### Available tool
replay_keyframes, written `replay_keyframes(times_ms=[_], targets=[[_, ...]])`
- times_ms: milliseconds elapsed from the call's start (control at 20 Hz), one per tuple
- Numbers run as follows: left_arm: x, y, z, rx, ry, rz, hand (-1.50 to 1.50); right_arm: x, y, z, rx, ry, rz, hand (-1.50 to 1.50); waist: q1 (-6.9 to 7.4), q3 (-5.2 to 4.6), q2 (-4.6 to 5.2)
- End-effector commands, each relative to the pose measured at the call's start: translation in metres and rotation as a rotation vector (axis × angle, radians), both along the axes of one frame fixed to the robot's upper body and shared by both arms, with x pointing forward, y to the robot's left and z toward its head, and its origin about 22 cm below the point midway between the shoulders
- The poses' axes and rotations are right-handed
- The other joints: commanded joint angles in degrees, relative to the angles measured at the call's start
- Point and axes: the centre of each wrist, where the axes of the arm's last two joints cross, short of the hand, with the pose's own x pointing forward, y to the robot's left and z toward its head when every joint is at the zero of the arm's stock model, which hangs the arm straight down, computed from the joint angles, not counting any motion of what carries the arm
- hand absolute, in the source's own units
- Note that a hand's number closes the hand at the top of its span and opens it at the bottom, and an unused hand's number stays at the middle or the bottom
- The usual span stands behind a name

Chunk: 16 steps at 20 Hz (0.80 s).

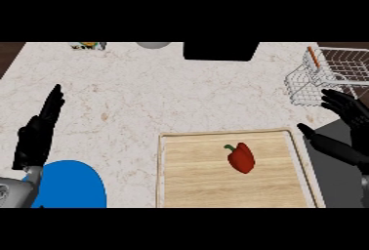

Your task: Pick the bell pepper from the tray and place it in the tiered basket

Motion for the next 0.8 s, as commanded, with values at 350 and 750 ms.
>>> replay_keyframes(times_ms=[350, 750], targets=[[0.005, -0.013, 0.002, -0.002, 0.013, -0.018, 0.0, -0.029, 0.004, 0.044, -0.398, 0.41, 0.216, -1.5, -0.16, 2.54, 0.39], [0.017, -0.028, 0.01, 0.013, 0.005, -0.055, 0.0, -0.002, 0.067, 0.113, -0.563, 0.534, 0.259, -1.5, 1.79, 2.68, 0.86]])
